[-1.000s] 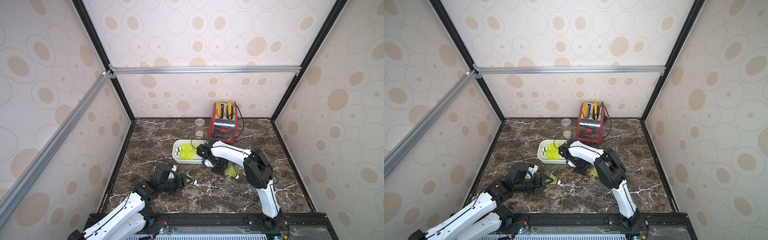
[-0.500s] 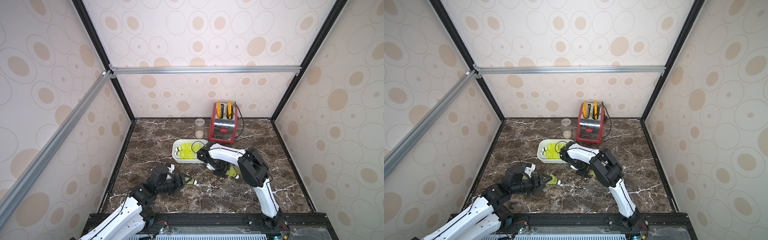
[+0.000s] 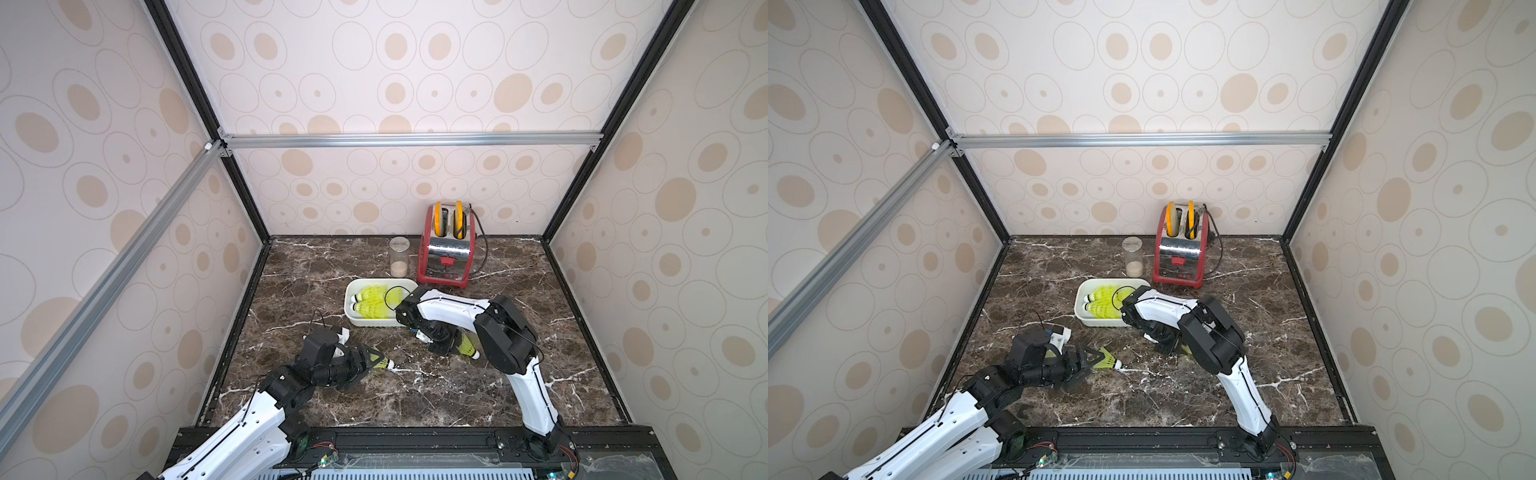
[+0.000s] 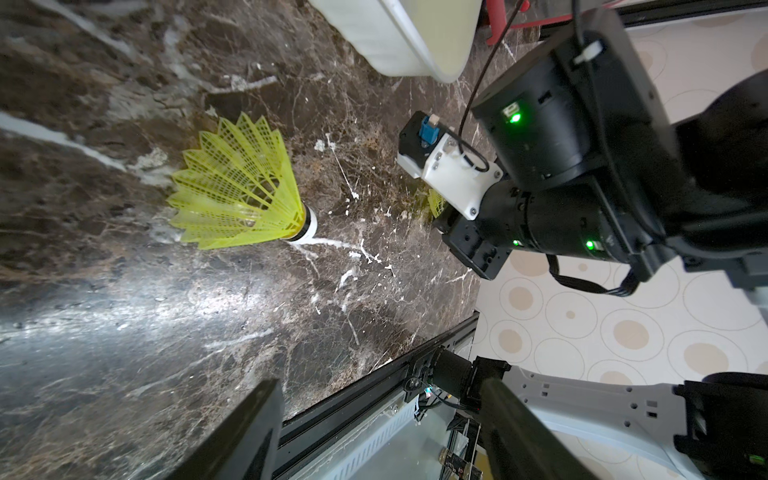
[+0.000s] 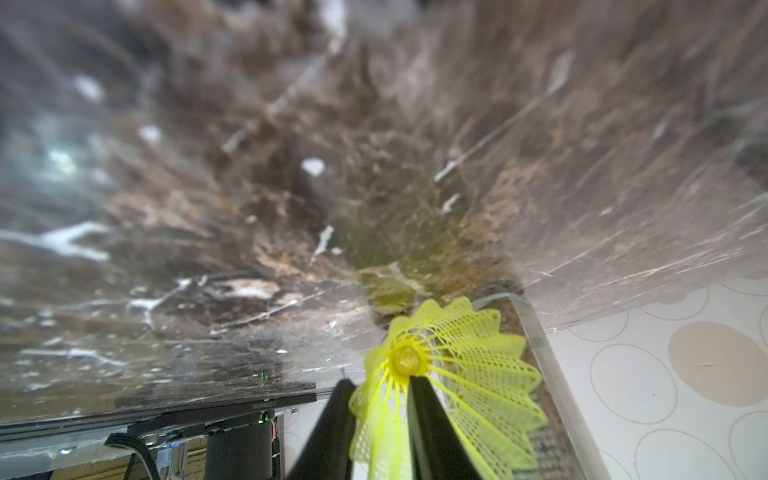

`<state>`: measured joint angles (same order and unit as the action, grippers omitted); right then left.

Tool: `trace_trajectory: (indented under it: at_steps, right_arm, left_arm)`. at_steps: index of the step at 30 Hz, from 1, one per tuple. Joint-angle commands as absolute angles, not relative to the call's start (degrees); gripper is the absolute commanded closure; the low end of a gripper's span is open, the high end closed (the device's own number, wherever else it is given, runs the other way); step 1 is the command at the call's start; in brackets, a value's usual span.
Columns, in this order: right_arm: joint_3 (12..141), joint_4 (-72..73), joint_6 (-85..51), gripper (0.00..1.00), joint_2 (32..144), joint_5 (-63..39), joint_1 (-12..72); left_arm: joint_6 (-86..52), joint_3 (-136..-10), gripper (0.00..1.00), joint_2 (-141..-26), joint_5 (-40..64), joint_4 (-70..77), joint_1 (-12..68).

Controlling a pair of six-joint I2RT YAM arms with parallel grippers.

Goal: Put the shuttlecocks into the storage box
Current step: Pick up the shuttlecock at the center of the board.

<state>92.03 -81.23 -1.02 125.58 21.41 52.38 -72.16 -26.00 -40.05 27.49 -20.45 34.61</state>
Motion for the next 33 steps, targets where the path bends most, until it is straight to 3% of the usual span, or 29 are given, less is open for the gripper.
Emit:
trace_trajectory:
  at_steps: [1, 5, 20, 27, 33]
  right_arm:
    - [91.58, -82.64, -1.75, 0.87, 126.13, 21.67, 52.73]
    - [91.76, -82.88, -1.95, 1.0, 125.27, 20.96, 52.91]
    - [95.63, -85.66, -4.87, 1.0, 112.7, 16.41, 53.03]
    - [102.61, -79.45, -8.06, 1.0, 106.05, 6.09, 50.77]
    - [101.45, -61.48, -15.9, 1.0, 100.77, -7.27, 46.46]
  left_arm:
    - [-70.62, -28.78, 0.23, -40.51, 26.64, -21.37, 35.05]
    - [-70.3, -29.17, 0.22, -40.7, 26.48, -21.62, 35.05]
    - [-65.37, -34.5, 0.23, -42.03, 23.53, -26.43, 35.06]
    - [-56.86, -44.75, 0.23, -44.68, 17.31, -35.74, 35.02]
    - [-51.44, -51.71, 0.23, -46.27, 10.0, -45.95, 35.01]
